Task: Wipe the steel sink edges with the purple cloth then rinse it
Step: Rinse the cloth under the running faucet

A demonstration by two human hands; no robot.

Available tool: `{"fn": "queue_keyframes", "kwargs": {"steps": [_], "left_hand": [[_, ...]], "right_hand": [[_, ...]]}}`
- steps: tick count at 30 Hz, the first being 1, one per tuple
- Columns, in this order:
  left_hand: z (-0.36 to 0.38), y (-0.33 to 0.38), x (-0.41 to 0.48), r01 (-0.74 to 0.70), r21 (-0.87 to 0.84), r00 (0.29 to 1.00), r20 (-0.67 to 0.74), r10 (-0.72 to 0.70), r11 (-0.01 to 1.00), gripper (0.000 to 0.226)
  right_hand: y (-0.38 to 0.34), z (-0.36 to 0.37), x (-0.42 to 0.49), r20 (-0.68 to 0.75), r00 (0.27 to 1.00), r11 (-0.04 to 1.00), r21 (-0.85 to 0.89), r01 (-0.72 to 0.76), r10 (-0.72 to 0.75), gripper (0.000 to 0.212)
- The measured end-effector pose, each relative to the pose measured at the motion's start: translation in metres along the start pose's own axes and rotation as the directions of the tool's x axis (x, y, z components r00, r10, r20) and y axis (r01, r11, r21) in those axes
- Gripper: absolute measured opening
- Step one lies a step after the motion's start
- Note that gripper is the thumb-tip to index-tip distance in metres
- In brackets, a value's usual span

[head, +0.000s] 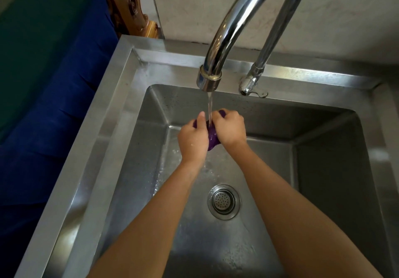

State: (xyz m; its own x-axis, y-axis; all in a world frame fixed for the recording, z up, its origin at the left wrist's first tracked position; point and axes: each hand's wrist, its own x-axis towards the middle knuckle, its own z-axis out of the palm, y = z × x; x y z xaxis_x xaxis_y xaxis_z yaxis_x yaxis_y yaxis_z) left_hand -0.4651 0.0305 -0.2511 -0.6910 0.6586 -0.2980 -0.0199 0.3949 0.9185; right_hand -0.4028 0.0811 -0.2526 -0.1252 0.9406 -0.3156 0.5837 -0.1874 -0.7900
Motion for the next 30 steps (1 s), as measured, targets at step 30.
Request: {"fn": "queue_keyframes", "kwargs": {"steps": [30], "left_hand": [[-0.030, -0.017, 0.016, 0.139, -0.257, 0.892, 0.452, -0.008, 0.956, 0.015]], "right_hand": [[0.023, -0.014, -0.026, 0.038, 0.988, 0.911, 0.382, -0.153, 0.150, 0.045]]}}
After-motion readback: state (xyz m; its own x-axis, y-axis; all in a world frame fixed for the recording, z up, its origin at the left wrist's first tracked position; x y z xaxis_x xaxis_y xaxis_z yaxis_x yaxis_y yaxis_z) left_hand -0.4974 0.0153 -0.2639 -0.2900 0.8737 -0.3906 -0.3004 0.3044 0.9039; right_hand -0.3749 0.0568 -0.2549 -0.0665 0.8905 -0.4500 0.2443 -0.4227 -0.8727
